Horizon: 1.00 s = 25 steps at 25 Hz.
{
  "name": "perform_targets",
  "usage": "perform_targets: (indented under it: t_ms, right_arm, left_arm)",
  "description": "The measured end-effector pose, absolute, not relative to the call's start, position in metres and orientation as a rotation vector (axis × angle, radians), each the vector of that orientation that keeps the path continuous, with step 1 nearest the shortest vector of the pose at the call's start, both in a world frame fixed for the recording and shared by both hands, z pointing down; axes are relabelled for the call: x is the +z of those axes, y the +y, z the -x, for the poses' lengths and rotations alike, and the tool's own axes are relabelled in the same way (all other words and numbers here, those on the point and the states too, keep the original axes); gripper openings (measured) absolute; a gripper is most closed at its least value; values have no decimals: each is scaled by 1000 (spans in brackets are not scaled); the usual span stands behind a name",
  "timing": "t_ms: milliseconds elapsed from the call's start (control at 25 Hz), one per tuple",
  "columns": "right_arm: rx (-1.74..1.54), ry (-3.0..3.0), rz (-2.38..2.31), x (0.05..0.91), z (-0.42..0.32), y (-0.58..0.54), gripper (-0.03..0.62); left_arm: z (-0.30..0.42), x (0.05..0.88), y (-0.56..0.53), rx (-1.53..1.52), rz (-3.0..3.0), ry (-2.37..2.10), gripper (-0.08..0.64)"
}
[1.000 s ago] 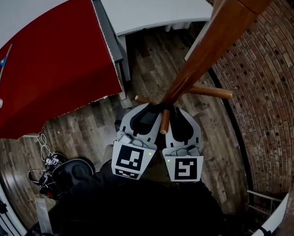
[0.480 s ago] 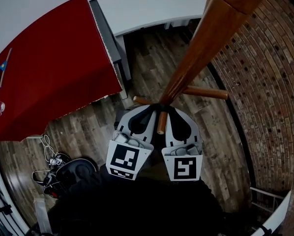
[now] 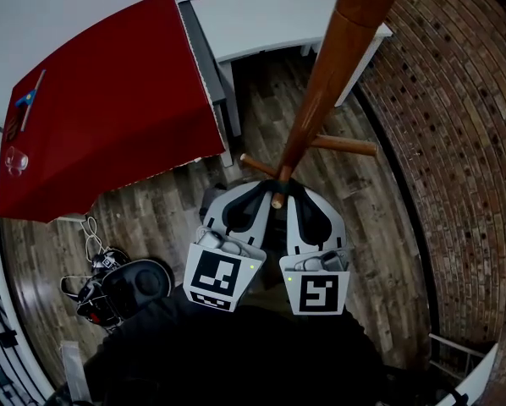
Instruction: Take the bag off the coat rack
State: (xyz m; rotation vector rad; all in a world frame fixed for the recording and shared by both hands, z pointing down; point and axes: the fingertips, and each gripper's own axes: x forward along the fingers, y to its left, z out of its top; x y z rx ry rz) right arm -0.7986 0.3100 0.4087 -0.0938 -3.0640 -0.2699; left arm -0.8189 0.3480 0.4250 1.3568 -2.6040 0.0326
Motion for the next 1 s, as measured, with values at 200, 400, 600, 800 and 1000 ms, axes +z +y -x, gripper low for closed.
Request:
perform_targets:
  t_ms: [200,400,600,800,1000]
  right_arm:
    - [-272,-3070,158,407,776,317,40]
    - [-240,-3078,205,397,754,320,40]
    - [-242,-3086,252,378,730,319,40]
    - [-217,-3107,227,350,704,306,40]
    - [-233,-3121,137,326,680,286,40]
  left_arm:
    - [796,421,357,-1,-1281,-2646,26]
    - [771,410,362,6,-1230,-2678,26]
    - [746,388,361,13,-1202,-2713,26]
    - [721,356,347,5,-1227,-2735,26]
    - [700,332,325,-2,-1321,-2715,26]
